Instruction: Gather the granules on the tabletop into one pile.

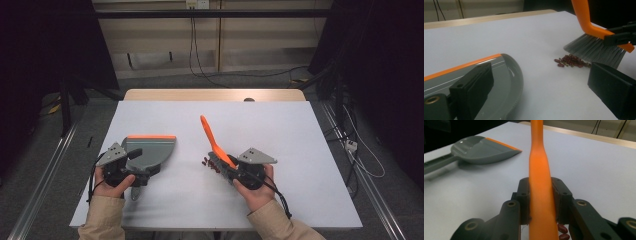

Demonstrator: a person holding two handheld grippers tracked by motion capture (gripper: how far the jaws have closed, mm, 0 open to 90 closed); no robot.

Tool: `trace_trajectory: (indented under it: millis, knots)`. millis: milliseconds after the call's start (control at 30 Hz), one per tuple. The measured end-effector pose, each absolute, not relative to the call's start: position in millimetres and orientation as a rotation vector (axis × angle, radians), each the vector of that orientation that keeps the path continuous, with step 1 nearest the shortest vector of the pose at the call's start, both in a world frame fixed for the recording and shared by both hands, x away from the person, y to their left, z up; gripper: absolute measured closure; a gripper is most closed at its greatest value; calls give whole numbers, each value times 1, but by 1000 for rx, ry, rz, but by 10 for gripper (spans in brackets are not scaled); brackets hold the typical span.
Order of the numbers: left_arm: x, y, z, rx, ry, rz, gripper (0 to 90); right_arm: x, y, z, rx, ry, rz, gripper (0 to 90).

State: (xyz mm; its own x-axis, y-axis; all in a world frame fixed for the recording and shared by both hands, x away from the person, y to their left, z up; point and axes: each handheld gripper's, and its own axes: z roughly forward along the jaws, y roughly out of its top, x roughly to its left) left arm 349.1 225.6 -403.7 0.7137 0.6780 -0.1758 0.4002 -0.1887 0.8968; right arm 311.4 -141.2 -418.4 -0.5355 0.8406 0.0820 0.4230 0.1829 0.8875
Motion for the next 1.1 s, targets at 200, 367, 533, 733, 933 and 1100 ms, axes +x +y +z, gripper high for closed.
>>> trace_trajectory:
  millis: [200,367,533,733,933,1100]
  knots:
    - [350,228,-405,1810,852,312,61,328,-131,-424,1138,2037,1286,711]
    - [351,229,-406,1806,858,308,61,349,-127,-424,1141,2031,1280,712]
    - [351,228,-406,1807,860,307,61,358,-132,-422,1182,2037,1293,711]
    - [350,227,-405,1814,854,311,61,342,-135,-413,1152,2076,1335,711]
    - [350,225,-406,1819,851,309,61,324,-133,-420,1108,2092,1343,711]
    - [350,225,-406,1817,854,310,61,331,-130,-427,1113,2074,1318,712]
